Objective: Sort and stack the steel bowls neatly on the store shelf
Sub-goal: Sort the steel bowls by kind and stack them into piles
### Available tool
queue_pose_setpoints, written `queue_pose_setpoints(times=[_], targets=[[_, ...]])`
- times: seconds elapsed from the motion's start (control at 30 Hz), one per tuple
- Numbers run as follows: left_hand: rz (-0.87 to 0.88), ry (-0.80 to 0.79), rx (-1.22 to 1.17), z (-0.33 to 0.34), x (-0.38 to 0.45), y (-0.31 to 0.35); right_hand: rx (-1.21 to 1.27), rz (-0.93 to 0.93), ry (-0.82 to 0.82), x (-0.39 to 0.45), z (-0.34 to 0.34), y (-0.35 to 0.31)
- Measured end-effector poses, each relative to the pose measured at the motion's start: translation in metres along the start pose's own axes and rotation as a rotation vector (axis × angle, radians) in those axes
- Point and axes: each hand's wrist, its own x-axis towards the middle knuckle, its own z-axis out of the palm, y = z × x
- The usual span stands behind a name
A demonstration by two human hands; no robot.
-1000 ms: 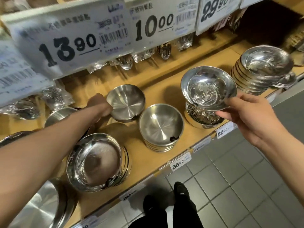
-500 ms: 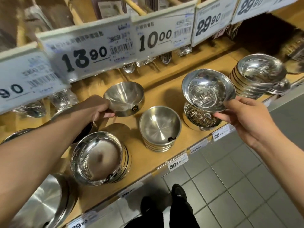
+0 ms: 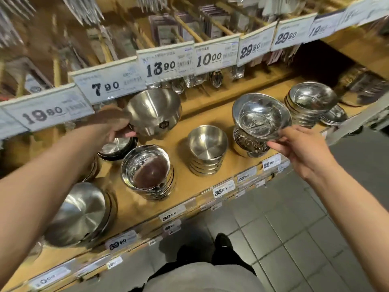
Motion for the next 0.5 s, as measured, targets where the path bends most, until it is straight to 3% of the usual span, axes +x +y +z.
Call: queue_pose_setpoints(times=[0.2,0.33,0.5], targets=[[0.018,-0.052,0.020,0.002,-0.047,0.000,-0.031,-0.006,-0.036,-0.024,0.001,0.001],[0.104,0.067,-0.045,0.016,-0.067,-0.002,-0.029,0.012,-0.037,-0.037,-0.007,-0.004],[0.173,0.059,0.004,0.036,-0.093,0.010,-0.037,0.024,-0.005,-0.040,-0.030,-0.016]])
